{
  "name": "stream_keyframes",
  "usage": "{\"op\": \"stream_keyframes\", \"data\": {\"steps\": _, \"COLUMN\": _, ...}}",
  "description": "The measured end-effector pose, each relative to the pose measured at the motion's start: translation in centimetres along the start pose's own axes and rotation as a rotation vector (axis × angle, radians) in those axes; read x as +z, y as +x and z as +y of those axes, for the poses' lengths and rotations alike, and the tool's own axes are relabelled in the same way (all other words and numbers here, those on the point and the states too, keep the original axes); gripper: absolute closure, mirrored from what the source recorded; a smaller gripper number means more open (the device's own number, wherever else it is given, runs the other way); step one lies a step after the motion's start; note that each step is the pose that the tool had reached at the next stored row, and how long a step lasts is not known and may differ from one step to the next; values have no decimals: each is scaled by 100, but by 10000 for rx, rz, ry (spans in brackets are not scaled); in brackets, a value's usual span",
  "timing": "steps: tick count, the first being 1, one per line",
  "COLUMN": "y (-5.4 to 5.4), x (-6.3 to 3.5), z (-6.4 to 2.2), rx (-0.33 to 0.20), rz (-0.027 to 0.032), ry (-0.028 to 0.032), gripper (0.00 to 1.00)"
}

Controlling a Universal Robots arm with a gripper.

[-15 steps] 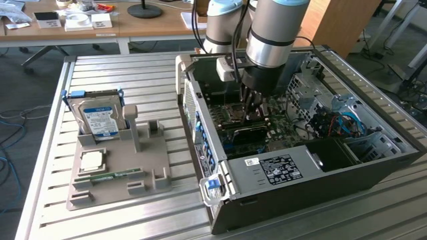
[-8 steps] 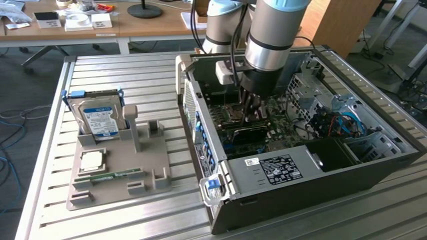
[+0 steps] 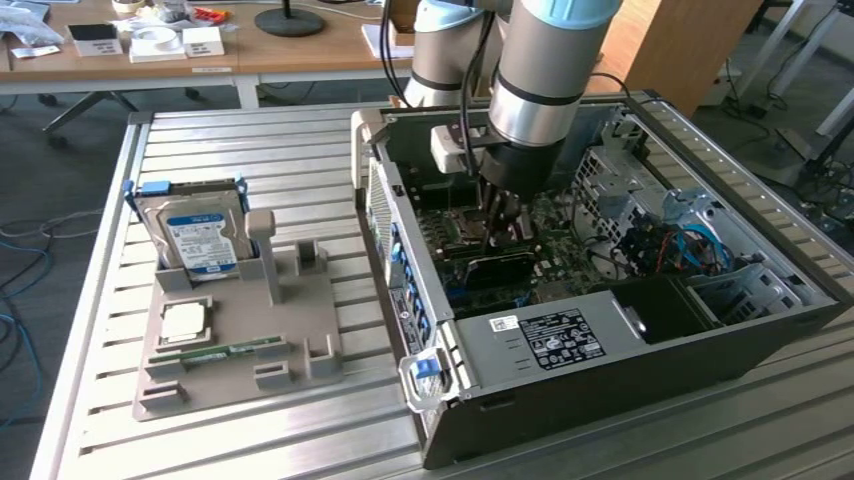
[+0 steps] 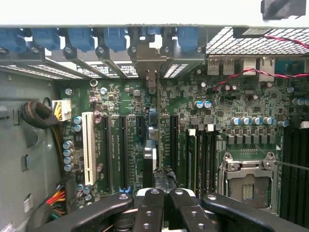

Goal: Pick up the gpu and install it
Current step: 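Press down on the gpu until it lock into place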

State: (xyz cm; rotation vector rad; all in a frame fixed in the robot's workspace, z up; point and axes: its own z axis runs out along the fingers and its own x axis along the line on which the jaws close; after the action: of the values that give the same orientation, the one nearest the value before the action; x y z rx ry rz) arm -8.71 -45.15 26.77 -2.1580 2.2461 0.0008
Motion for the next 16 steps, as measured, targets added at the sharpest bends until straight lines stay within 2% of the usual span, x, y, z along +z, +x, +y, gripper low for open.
{"op": "stream_keyframes", "data": {"steps": 16, "y": -17, "x": 58, "z": 2, "rx": 0, "rz": 5, "ry": -1, "gripper": 89}}
